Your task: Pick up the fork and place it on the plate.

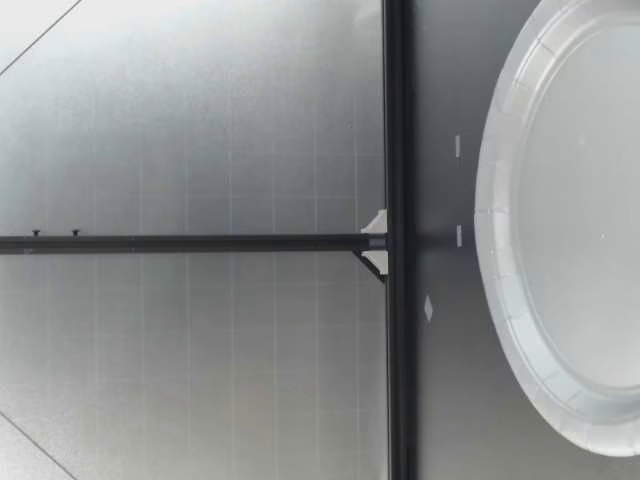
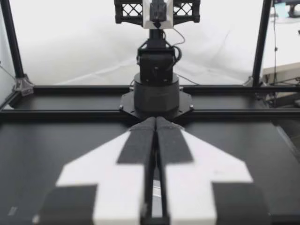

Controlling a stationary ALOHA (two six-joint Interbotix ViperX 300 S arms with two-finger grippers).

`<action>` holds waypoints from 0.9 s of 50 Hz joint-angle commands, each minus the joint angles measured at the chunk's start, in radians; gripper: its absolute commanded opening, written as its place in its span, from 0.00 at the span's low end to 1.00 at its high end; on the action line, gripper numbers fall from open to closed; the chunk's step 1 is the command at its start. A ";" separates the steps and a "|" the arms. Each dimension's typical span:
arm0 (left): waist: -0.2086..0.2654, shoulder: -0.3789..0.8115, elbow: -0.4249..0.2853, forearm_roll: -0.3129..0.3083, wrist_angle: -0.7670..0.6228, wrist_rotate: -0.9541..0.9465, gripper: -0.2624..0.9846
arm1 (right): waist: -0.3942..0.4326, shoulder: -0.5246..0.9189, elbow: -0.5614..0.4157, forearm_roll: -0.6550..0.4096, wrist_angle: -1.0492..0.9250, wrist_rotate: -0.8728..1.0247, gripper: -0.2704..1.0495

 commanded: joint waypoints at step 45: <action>-0.014 0.124 -0.152 -0.035 0.163 -0.087 0.18 | 0.225 0.634 -0.436 0.278 0.561 0.135 0.63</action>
